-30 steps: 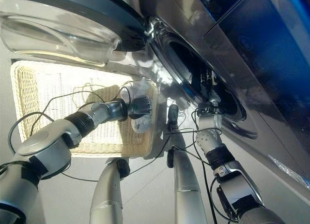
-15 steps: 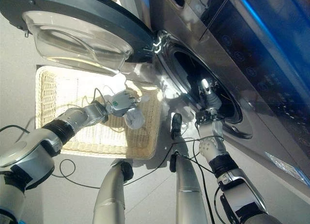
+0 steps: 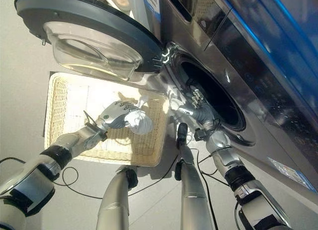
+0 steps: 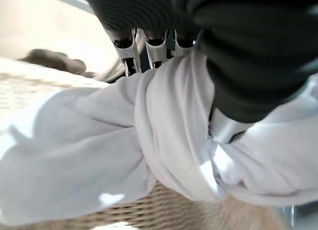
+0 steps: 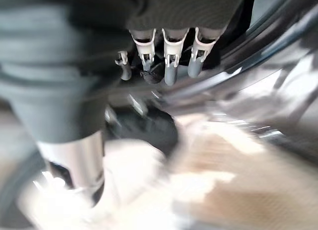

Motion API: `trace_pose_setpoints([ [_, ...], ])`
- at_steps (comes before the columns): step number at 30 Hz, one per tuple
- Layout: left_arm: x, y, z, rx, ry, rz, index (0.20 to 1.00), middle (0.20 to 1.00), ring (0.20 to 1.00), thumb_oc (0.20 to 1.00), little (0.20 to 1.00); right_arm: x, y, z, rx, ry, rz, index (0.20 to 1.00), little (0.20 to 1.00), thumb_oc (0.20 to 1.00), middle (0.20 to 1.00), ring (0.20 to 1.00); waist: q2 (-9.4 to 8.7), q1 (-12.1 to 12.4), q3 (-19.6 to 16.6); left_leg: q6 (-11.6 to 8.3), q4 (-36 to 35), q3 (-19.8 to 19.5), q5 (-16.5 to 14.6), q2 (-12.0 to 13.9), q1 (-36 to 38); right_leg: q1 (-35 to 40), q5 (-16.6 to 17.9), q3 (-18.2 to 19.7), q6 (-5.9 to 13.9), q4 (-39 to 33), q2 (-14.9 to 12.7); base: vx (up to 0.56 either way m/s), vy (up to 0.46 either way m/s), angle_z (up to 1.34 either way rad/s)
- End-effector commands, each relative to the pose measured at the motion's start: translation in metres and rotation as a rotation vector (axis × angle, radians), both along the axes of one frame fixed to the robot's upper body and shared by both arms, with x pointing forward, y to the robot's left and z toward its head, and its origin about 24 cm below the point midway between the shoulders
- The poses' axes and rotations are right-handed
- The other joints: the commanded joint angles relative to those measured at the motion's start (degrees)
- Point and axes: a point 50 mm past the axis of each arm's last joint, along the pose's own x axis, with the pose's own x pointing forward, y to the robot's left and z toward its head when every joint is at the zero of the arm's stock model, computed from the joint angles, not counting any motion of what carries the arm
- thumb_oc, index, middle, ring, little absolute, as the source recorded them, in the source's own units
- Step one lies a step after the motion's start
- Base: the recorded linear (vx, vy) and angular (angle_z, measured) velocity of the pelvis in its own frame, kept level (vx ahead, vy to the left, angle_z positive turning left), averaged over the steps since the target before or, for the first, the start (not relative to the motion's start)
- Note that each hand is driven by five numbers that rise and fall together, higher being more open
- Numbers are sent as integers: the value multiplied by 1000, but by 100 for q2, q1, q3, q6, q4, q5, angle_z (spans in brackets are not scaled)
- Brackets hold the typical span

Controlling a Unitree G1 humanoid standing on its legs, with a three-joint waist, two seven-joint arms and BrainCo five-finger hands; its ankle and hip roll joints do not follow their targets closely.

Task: Put the clothes into the washing machine.

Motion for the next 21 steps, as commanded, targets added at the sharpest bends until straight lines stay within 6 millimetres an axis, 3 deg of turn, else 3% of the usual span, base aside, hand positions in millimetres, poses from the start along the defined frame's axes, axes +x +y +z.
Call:
trace_pose_setpoints([
  [1, 1, -27, 45, -135, -125, -164, 200, 200, 200, 200, 200, 3, 30, 34, -185, -221, 44, 1000, 1000, 1000, 1000, 1000, -1, 213, -76, -357, -758, 334, 305, -221, 283, 61, -1042, -374, 794, 1139, -220, -2, -21, 8],
  [5, -2, -41, 53, -177, -142, -223, 200, 200, 200, 200, 200, 9, 35, 35, -332, -258, -9, 1000, 1000, 1000, 1000, 1000, -6, 242, -76, -345, -795, 320, 301, -230, 319, 111, -1041, -369, 796, 1079, -195, -1, -16, 1],
  [17, -3, -68, 65, -296, -108, -302, 200, 200, 200, 200, 200, 18, 53, 44, -502, -391, -73, 1000, 1000, 1000, 1000, 1000, 43, 309, -76, -343, -822, 235, 331, -285, 259, 71, -1030, -310, 808, 1039, -143, 0, 0, 0],
  [21, -4, -82, 67, -313, -64, -342, 200, 200, 200, 200, 200, 21, 56, 51, -596, -562, -191, 1000, 1000, 1000, 1000, 1000, 79, 331, -76, -324, -793, 185, 318, -319, 218, 63, -1029, -265, 821, 1021, -118, 5, -7, 2],
])
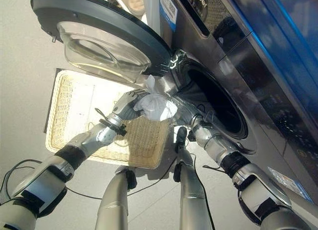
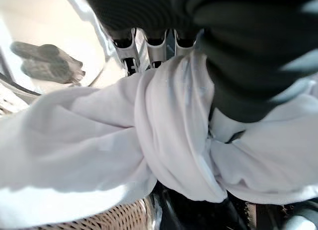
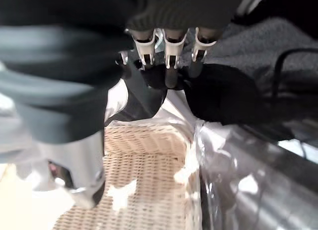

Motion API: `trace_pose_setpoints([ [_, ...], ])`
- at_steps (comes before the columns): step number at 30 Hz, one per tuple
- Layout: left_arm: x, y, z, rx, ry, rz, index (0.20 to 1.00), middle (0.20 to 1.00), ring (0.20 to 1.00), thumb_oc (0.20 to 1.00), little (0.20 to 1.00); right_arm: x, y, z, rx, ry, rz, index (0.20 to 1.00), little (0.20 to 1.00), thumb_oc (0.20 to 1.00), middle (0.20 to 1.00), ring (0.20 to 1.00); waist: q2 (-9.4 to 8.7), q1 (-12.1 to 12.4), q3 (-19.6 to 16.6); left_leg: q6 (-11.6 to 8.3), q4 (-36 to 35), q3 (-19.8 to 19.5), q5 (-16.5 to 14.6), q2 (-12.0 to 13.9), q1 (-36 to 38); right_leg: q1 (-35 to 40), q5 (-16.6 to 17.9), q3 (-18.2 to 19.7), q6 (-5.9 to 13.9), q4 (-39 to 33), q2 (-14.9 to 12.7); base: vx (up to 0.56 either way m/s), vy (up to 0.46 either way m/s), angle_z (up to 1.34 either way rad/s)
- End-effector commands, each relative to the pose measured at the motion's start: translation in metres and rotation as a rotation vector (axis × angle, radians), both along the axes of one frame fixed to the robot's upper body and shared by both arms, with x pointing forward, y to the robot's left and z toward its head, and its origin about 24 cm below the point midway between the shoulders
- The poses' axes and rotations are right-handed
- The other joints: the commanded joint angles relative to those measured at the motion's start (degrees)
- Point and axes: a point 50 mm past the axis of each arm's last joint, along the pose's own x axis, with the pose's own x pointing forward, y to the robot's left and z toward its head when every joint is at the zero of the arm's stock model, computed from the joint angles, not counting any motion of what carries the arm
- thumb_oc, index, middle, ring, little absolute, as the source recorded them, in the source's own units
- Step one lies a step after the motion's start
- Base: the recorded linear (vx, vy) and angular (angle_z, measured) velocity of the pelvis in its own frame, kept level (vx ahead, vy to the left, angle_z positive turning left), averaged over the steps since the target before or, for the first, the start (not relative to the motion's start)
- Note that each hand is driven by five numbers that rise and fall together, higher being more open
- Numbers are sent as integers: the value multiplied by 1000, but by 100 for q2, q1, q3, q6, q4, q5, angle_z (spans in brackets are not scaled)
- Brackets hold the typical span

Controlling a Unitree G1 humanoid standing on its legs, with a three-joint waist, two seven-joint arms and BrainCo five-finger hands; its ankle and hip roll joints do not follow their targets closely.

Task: Put the clothes into the washing machine.

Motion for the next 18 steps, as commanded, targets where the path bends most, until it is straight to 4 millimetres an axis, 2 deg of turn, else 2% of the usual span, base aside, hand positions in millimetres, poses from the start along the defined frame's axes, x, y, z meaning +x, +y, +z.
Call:
trace_pose_setpoints([
  [1, -10, -30, 29, -130, -64, -157, 200, 200, 200, 200, 200, -2, 14, 31, -64, -239, 32, 1000, 1000, 1000, 1000, 1000, 182, 250, -103, -331, -646, 194, 267, -248, 163, 55, -1017, -242, 837, 1008, -69, 0, 0, 0],
  [8, -12, -43, 25, -148, -10, -194, 200, 200, 200, 200, 200, -4, 22, 42, -75, -385, 50, 1000, 1000, 1000, 1000, 1000, 237, 274, -103, -299, -617, 162, 243, -289, 110, 23, -1012, -209, 853, 986, -60, 0, 0, 0],
  [18, -12, -41, 22, -122, -1, -160, 200, 200, 200, 200, 200, -23, 41, 50, 118, -358, 260, 1000, 1000, 1000, 1000, 1000, 177, 247, -103, -299, -541, 127, 233, -311, 4, -64, -1000, -182, 854, 1023, -43, 0, 0, 0],
])
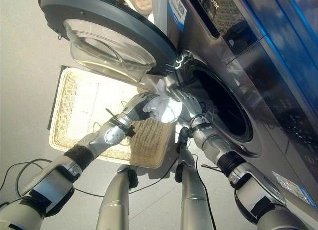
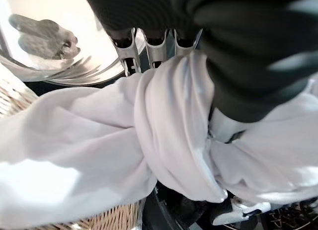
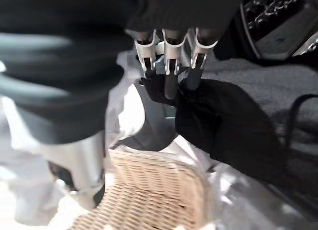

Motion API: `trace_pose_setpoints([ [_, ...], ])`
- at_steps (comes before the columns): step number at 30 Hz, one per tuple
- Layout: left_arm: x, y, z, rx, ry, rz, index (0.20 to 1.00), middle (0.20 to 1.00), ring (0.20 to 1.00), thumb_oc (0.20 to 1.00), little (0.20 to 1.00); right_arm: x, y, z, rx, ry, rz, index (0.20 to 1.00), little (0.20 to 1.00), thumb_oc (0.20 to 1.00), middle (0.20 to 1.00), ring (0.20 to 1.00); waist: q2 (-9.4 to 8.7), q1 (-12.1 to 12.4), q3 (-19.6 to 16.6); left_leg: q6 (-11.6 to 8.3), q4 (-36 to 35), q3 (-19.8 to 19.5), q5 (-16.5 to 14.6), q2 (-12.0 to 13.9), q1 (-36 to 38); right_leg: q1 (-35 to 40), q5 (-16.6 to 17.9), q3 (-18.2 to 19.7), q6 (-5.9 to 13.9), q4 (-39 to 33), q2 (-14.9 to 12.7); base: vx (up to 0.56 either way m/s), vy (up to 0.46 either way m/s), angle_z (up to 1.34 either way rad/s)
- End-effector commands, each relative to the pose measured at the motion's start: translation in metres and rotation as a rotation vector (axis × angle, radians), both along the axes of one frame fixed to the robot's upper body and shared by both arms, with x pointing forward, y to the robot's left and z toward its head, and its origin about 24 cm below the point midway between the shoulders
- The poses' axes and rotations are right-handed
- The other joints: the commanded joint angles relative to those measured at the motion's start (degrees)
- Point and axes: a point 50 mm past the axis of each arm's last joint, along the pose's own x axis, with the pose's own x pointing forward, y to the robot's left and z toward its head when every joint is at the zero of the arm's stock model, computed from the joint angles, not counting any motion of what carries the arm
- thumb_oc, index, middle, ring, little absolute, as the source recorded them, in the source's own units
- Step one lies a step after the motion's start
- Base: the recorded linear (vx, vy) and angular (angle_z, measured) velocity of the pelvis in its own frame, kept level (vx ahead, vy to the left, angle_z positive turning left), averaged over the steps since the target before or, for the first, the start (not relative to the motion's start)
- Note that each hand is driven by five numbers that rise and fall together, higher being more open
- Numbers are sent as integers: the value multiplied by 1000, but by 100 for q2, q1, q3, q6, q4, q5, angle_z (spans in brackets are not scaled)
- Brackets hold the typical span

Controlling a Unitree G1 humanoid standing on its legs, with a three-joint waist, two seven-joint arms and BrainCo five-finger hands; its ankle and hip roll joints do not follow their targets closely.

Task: Put the clothes into the washing machine.

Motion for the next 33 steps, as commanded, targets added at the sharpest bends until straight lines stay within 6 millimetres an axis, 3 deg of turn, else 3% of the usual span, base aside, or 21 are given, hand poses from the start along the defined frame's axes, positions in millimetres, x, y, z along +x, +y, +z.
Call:
trace_pose_setpoints([
  [1, -12, -23, 21, -114, -66, -121, 200, 200, 200, 200, 200, -17, 37, 41, 105, -142, 255, 1000, 1000, 1000, 1000, 1000, 176, 124, -104, -298, -503, 133, 235, -296, 21, -43, -977, -181, 829, 1038, -38, 0, 0, 0],
  [17, -3, 1, 16, -80, -55, -1, 200, 200, 200, 200, 200, -36, 44, 35, 115, -6, 424, 1000, 1000, 1000, 1000, 1000, 19, 38, -104, -328, -395, 127, 215, -239, 21, -15, -1000, -163, 817, 1070, -36, 0, -1, 0],
  [33, -5, -9, 11, -72, -60, -56, 200, 200, 200, 200, 200, -25, 44, 18, 157, 98, 339, 1000, 1000, 1000, 1000, 1000, 49, 47, -104, -334, -385, 89, 215, -286, 31, 6, -998, -157, 806, 1058, -48, 0, -1, 1],
])
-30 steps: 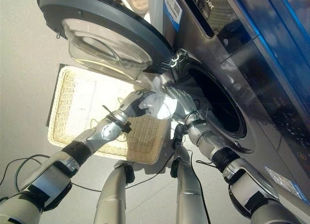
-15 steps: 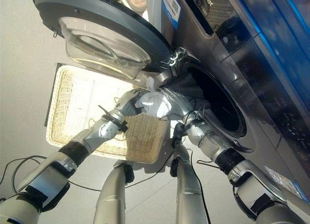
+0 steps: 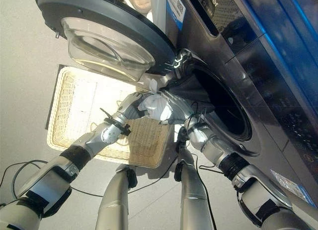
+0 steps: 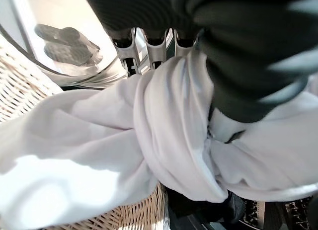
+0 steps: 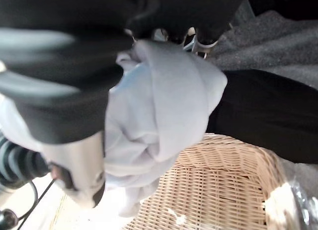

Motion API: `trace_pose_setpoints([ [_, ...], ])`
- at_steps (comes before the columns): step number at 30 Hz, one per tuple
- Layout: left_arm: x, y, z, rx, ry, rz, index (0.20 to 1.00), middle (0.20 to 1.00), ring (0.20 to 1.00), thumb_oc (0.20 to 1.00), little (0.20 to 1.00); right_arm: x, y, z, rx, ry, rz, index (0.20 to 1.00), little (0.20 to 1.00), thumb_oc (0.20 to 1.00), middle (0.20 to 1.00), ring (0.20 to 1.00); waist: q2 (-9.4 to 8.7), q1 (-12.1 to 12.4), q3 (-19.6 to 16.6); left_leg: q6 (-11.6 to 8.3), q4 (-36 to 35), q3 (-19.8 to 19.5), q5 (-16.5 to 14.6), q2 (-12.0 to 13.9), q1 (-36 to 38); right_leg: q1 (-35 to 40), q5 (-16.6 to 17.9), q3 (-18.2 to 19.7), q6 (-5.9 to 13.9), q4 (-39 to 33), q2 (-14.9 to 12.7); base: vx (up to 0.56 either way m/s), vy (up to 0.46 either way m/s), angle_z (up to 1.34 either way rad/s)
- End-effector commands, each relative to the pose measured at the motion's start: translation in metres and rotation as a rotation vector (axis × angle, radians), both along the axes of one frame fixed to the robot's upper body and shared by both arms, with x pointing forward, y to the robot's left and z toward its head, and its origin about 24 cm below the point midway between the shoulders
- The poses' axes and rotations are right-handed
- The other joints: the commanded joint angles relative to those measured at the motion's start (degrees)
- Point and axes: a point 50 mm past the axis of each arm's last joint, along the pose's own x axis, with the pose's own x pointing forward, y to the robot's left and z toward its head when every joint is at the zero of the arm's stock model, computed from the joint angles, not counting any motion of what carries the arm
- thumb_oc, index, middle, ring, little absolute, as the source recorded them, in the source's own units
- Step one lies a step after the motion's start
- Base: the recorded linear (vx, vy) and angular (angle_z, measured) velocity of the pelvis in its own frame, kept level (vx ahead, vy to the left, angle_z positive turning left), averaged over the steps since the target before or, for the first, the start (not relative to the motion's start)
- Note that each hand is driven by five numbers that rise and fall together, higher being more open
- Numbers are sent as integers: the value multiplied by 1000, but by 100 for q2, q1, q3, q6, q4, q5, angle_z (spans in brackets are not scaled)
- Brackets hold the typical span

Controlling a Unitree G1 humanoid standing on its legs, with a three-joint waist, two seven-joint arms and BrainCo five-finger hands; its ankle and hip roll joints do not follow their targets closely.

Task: Put the clothes into the washing machine.

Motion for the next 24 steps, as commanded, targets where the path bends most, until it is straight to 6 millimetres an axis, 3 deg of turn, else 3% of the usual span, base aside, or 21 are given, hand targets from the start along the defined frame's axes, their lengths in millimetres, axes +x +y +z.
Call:
trace_pose_setpoints([
  [1, -10, -23, 15, -85, -86, -132, 200, 200, 200, 200, 200, -11, 22, 11, 54, -36, 111, 1000, 1000, 1000, 1000, 1000, 63, 116, -111, -336, -436, 143, 214, -282, 86, 66, -956, -153, 807, 940, -33, 0, 0, 0],
  [5, -10, -24, 15, -84, -91, -139, 200, 200, 200, 200, 200, -9, 22, 8, 74, -8, 97, 1000, 1000, 1000, 1000, 1000, 76, 123, -111, -327, -452, 147, 220, -282, 93, 64, -948, -158, 803, 935, -37, 0, 2, 1],
  [6, -11, -27, 14, -81, -100, -150, 200, 200, 200, 200, 200, -4, 20, -2, 129, 46, 61, 1000, 1000, 1000, 1000, 1000, 104, 133, -111, -324, -432, 150, 199, -281, 98, 62, -972, -153, 793, 964, -44, 1, 6, 6],
  [16, -11, -32, 17, -108, -101, -175, 200, 200, 200, 200, 200, 6, 19, -7, 128, 100, 7, 1000, 1000, 1000, 1000, 1000, 179, 175, -111, -308, -450, 115, 234, -327, 91, 46, -940, -160, 777, 965, -50, 0, 1, 1],
  [17, -11, -36, 18, -112, -104, -192, 200, 200, 200, 200, 200, 10, 18, -9, 134, 122, -9, 853, 853, 853, 853, 853, 202, 193, -111, -302, -455, 103, 243, -335, 95, 52, -930, -165, 771, 963, -56, 0, 0, 0],
  [18, -11, -36, 18, -112, -104, -192, 200, 200, 200, 200, 200, 10, 18, -9, 134, 122, -9, 853, 853, 853, 853, 853, 202, 193, -111, -302, -455, 103, 243, -335, 95, 52, -930, -165, 771, 963, -56, 0, -3, 5],
  [19, -12, -38, 18, -118, -104, -203, 200, 200, 200, 200, 200, 11, 17, -10, 153, 126, -19, 200, 200, 200, 200, 200, 221, 209, -111, -295, -458, 91, 247, -347, 94, 49, -926, -165, 766, 970, -56, 1, -4, 4],
  [24, -15, -45, 18, -125, -114, -228, 200, 200, 200, 200, 200, 16, 15, -11, 177, 140, -53, 200, 200, 200, 200, 200, 248, 232, -111, -285, -469, 76, 255, -360, 91, 37, -916, -168, 760, 980, -57, -1, -2, 1],
])
